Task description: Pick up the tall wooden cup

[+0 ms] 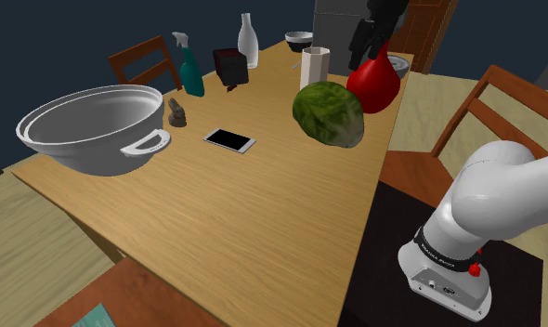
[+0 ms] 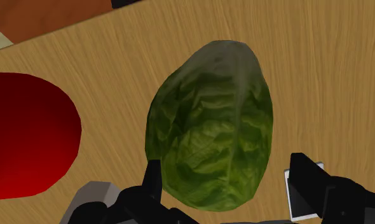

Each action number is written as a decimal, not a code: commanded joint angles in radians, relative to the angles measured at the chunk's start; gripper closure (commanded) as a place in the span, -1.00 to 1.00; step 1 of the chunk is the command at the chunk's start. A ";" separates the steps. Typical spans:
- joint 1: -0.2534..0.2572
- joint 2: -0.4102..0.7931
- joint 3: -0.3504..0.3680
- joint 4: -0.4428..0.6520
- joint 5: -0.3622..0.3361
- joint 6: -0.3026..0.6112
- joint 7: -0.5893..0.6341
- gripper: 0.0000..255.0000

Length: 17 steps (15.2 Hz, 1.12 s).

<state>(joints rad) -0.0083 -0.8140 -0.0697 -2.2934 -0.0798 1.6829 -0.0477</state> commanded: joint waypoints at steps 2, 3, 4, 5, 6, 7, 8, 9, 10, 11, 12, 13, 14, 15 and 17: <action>-0.002 0.039 -0.010 0.020 -0.003 0.016 -0.006 -1.00; -0.004 0.078 -0.021 0.041 -0.005 0.031 -0.011 -1.00; -0.005 0.116 -0.031 0.063 -0.006 0.045 -0.017 -1.00; -0.007 0.156 -0.042 0.086 -0.007 0.057 -0.023 -1.00; -0.008 0.195 -0.052 0.111 -0.007 0.069 -0.029 -1.00; -0.008 0.234 -0.063 0.136 -0.006 0.080 -0.035 -1.00; -0.009 0.274 -0.073 0.163 -0.005 0.089 -0.042 -1.00; -0.010 0.313 -0.083 0.191 -0.002 0.097 -0.049 -1.00; -0.010 0.353 -0.094 0.221 0.001 0.104 -0.056 -1.00; -0.011 0.393 -0.104 0.251 0.005 0.110 -0.064 -1.00; -0.012 0.433 -0.114 0.283 0.010 0.115 -0.072 -1.00; -0.013 0.474 -0.124 0.317 0.016 0.119 -0.080 -1.00; -0.014 0.514 -0.134 0.351 0.023 0.121 -0.088 -1.00; -0.015 0.555 -0.144 0.387 0.031 0.122 -0.097 -1.00; -0.020 0.639 -0.163 0.464 0.049 0.120 -0.116 -1.00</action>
<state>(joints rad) -0.0267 -0.2218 -0.2234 -1.8751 -0.0402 1.8069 -0.1546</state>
